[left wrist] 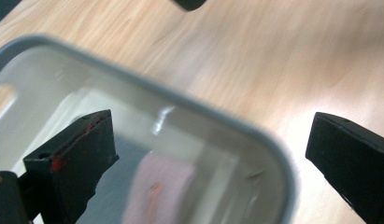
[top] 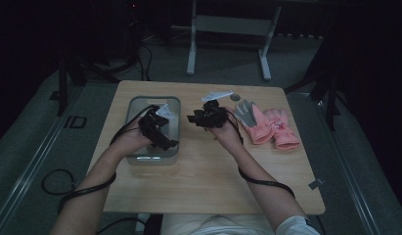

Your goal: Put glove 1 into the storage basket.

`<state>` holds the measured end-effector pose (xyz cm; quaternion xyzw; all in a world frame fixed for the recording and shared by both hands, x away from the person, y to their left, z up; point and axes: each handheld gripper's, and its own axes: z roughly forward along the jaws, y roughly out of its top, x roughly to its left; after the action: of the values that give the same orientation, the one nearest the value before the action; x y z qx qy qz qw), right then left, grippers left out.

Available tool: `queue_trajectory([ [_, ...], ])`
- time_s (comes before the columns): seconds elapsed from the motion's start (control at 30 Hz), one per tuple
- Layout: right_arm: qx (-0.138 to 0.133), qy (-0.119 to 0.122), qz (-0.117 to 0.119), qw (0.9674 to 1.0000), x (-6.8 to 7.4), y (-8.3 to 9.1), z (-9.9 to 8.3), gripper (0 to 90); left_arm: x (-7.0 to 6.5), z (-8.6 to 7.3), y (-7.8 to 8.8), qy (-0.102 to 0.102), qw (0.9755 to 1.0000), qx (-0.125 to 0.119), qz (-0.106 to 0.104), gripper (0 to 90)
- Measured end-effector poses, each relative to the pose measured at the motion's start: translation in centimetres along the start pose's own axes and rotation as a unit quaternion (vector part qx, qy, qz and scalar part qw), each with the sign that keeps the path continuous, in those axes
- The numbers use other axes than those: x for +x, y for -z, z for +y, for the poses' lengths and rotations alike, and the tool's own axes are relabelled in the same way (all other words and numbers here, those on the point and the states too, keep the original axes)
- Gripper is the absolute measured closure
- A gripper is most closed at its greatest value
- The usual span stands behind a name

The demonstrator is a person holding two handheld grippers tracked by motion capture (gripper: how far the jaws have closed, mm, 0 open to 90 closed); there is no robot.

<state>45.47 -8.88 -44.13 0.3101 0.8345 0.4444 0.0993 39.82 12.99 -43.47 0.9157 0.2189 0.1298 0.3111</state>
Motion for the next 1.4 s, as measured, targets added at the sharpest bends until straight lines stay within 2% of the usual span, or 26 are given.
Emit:
queue_trajectory([
  [0.07,0.000,0.003,-0.005,1.0000,-0.5,0.8,-0.6,56.5,-0.9,0.6,-0.3,-0.003,0.9999,-0.010,-0.010,1.3],
  [0.2,0.002,0.009,-0.018,0.9998,-1.7,2.3,-1.8,55.3,-2.7,1.8,-0.8,-0.009,0.9993,-0.034,-0.013,1.4],
  [0.4,-0.005,0.009,-0.034,0.9994,-3.8,4.8,-3.2,57.7,-4.9,3.2,-2.2,-0.020,0.9982,-0.050,-0.025,1.4],
  [0.43,-0.005,0.009,-0.034,0.9994,-3.8,4.8,-3.2,57.7,-4.9,3.2,-2.2,-0.020,0.9982,-0.050,-0.025,1.3],
  [0.47,-0.005,0.006,-0.036,0.9993,-4.3,5.2,-3.4,58.4,-5.4,3.5,-2.5,-0.015,0.9975,-0.058,-0.039,1.3],
  [0.57,-0.003,-0.001,-0.046,0.9989,-5.8,6.8,-4.3,60.2,-6.4,4.0,-3.0,-0.018,0.9966,-0.075,-0.032,1.4],
  [0.67,-0.005,0.006,-0.055,0.9984,-6.9,8.2,-5.1,61.4,-7.6,4.2,-3.7,-0.021,0.9960,-0.080,-0.032,1.4],
  [0.7,-0.006,0.007,-0.059,0.9982,-7.5,8.8,-5.5,61.2,-7.6,4.2,-3.7,-0.021,0.9960,-0.080,-0.032,1.4],
  [0.73,-0.006,0.008,-0.064,0.9979,-7.8,9.1,-5.7,61.2,-8.3,4.2,-4.1,-0.019,0.9958,-0.084,-0.033,1.4],
  [0.9,0.002,0.014,-0.097,0.9952,-10.1,10.9,-6.7,61.9,-9.7,3.9,-5.1,-0.001,0.9947,-0.097,-0.033,1.4],
  [0.97,0.004,0.009,-0.113,0.9936,-11.0,11.5,-7.1,62.9,-10.3,3.6,-5.6,-0.003,0.9945,-0.096,-0.042,1.4],
  [1.03,0.004,0.007,-0.116,0.9932,-11.5,11.8,-7.2,63.1,-10.6,3.4,-5.9,-0.004,0.9949,-0.094,-0.037,1.4],
  [1.1,0.007,0.000,-0.124,0.9923,-12.9,12.3,-7.6,63.0,-11.7,2.8,-6.7,-0.002,0.9949,-0.093,-0.039,1.4],
  [1.17,0.008,-0.006,-0.128,0.9918,-13.9,12.5,-7.8,63.0,-12.2,2.3,-7.2,0.000,0.9947,-0.092,-0.047,1.4],
  [1.27,0.016,-0.010,-0.132,0.9910,-14.9,12.4,-8.0,62.4,-13.0,1.7,-7.9,-0.001,0.9948,-0.095,-0.035,1.4],
  [1.33,0.031,-0.004,-0.152,0.9879,-15.4,12.0,-8.0,61.6,-13.5,1.2,-8.5,-0.001,0.9948,-0.096,-0.035,1.4],
  [1.4,0.033,-0.010,-0.154,0.9875,-15.8,11.7,-8.0,61.7,-14.1,0.4,-9.0,0.001,0.9932,-0.113,-0.027,1.4],
])
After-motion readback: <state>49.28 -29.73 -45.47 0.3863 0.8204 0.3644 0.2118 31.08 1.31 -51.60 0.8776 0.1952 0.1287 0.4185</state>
